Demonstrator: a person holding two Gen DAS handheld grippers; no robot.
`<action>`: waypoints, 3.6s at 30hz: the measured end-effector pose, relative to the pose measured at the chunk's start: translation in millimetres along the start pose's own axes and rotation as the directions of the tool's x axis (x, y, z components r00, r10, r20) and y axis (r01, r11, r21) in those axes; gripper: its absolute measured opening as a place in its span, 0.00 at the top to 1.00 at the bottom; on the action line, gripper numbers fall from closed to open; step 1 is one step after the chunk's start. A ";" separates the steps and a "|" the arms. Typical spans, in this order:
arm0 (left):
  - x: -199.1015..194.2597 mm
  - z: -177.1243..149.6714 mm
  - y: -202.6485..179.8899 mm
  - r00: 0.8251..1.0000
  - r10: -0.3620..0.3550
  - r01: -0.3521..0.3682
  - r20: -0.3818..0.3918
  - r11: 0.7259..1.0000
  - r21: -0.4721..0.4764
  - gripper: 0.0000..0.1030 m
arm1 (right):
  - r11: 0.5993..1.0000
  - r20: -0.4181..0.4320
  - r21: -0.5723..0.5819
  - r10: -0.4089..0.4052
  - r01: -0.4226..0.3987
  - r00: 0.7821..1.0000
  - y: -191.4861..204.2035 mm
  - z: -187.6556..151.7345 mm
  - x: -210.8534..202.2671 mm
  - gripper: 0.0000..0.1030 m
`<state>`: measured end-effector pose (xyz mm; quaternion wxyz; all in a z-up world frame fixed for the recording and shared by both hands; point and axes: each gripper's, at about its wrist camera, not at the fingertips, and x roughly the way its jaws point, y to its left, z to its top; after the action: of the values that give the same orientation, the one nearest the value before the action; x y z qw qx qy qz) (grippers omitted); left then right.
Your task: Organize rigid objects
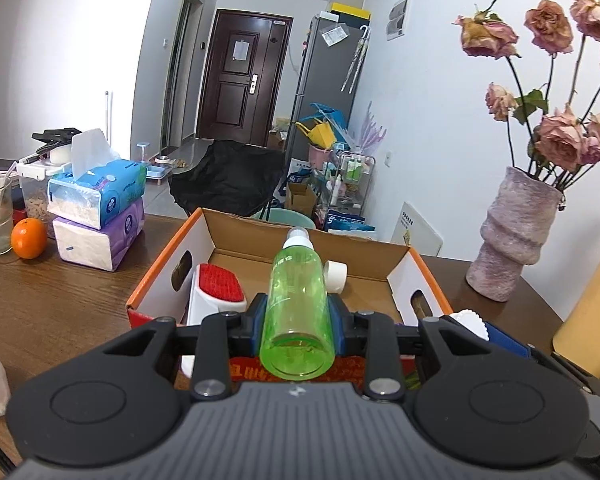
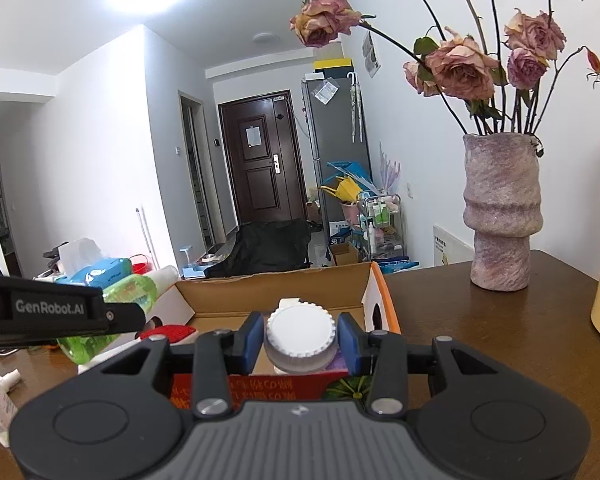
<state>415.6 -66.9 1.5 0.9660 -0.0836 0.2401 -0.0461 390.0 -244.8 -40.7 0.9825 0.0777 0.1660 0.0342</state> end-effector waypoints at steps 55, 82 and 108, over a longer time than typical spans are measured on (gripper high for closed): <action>129.8 26.8 9.9 0.988 0.135 -0.134 -0.080 0.991 0.010 0.69 | 0.995 -0.185 -0.095 -0.044 0.026 0.982 9.2 17.3 133.4 0.62; 117.7 31.9 21.0 0.979 0.198 -0.202 -0.055 0.977 -0.064 0.00 | 0.993 -0.178 -0.081 -0.100 0.087 0.979 -3.1 22.3 130.6 0.01; 73.4 18.9 28.7 0.976 0.212 -0.212 -0.045 0.977 0.014 0.00 | 0.993 -0.131 -0.094 -0.078 0.065 0.988 -3.7 17.4 86.5 0.00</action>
<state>490.5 -45.6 -20.8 0.9600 -0.0521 0.2698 0.0540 477.5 -242.8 -52.9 0.9721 0.0254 0.2329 0.0115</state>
